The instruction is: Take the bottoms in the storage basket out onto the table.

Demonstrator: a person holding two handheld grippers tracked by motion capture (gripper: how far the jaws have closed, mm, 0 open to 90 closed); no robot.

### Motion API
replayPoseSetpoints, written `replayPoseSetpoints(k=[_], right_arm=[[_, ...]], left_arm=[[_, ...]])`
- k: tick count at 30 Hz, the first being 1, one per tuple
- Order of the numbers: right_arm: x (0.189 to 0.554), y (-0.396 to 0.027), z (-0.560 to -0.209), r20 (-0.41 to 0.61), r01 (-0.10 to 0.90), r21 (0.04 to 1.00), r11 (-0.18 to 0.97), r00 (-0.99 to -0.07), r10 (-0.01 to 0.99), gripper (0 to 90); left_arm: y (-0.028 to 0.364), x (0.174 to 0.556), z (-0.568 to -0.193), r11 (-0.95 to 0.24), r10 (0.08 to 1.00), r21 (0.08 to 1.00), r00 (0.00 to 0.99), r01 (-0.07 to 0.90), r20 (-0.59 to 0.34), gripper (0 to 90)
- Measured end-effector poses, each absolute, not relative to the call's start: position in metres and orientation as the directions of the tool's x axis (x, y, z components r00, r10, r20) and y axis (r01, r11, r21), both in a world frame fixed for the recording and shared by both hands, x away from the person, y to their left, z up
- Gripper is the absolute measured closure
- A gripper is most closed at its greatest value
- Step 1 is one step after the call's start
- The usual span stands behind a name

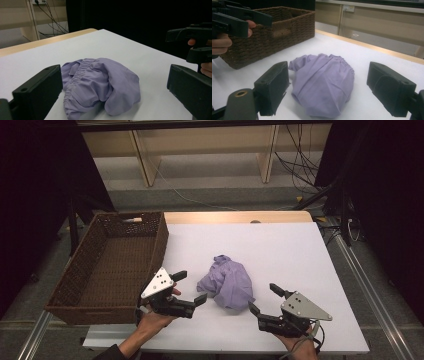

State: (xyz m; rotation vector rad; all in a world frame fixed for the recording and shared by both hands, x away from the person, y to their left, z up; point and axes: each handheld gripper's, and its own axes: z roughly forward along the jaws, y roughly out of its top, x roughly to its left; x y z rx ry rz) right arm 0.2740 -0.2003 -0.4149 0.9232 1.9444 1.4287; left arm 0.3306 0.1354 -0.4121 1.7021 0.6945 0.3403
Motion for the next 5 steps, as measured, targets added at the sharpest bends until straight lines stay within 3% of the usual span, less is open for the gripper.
replayPoseSetpoints(k=[5], right_arm=[[0.2741,-0.2002,-0.4150,-0.033,0.204,0.959,0.199,-0.613,0.790,18.8]], left_arm=[[0.1353,0.3309,-0.4127,-0.120,0.610,0.957,0.780,0.263,-0.138,0.0]])
